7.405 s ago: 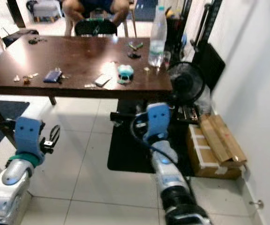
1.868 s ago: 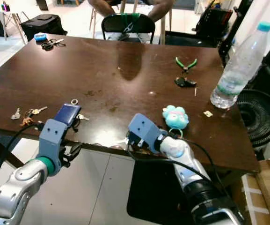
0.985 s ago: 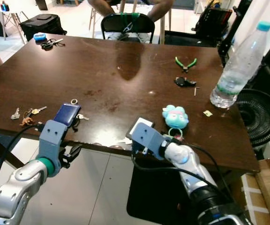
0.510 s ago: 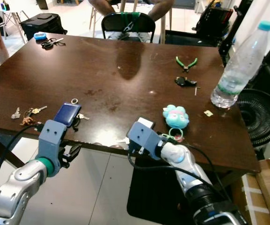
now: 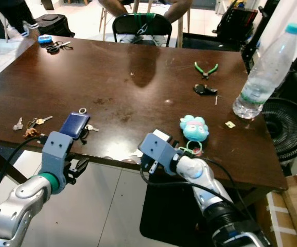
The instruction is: Hang keys on a hook
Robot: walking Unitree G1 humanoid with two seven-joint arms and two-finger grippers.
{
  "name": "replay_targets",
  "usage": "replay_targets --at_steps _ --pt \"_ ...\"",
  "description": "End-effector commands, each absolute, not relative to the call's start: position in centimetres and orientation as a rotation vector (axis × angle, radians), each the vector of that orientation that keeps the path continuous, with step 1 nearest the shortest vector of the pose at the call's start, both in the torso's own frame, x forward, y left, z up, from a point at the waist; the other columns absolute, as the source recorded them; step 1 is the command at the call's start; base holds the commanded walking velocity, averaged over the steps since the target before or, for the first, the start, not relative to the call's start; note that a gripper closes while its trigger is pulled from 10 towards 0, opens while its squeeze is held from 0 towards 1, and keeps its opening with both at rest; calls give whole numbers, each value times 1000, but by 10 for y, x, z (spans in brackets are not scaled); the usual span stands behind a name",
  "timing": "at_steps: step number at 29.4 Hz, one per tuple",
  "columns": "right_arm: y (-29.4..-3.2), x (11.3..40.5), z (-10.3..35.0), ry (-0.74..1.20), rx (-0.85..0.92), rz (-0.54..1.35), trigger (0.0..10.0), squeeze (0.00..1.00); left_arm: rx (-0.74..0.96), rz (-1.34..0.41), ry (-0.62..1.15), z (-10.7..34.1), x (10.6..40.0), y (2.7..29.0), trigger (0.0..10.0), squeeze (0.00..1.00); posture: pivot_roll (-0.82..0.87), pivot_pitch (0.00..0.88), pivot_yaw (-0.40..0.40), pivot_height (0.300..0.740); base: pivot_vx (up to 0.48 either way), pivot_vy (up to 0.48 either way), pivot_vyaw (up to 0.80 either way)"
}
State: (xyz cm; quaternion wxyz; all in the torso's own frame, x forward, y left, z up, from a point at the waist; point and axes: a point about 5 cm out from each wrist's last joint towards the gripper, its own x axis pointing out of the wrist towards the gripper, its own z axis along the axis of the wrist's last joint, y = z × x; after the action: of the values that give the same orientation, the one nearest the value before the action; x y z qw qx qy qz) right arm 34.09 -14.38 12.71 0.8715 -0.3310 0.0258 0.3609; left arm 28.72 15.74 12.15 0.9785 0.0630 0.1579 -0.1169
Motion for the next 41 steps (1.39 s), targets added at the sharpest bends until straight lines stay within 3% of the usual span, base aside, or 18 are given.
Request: replay_targets --at_steps 1,7,8,10,14,22,33,41 --pt "-147 339 123 72 -679 756 0 0 122 -231 337 118 285 159 10000 0 -54 99 95 740 0 0 0" --pt "-142 342 148 -47 -543 719 0 0 118 -229 329 119 286 159 10000 0 -54 95 94 740 0 0 0" --pt "-137 342 162 -128 -431 691 10000 0 113 -230 321 120 286 160 10000 0 -58 91 95 740 0 0 0" --pt "-137 342 162 -128 -431 691 10000 0 113 -230 321 120 286 160 10000 0 -58 91 95 740 0 0 0" --pt "-128 333 214 -428 -84 509 10000 0 65 -237 232 128 284 159 10000 0 -59 81 98 740 0 0 0" --pt "-132 331 219 -492 61 339 10000 0 27 -199 169 131 282 164 10000 0 -55 45 111 740 0 0 0" --pt "-137 335 180 -371 14 236 10000 0 110 -73 16 140 280 172 10000 0 -32 11 109 740 0 0 0" --pt "-129 335 177 -369 -34 258 10000 0 125 -40 14 138 278 175 10000 0 -23 9 104 740 0 0 0"
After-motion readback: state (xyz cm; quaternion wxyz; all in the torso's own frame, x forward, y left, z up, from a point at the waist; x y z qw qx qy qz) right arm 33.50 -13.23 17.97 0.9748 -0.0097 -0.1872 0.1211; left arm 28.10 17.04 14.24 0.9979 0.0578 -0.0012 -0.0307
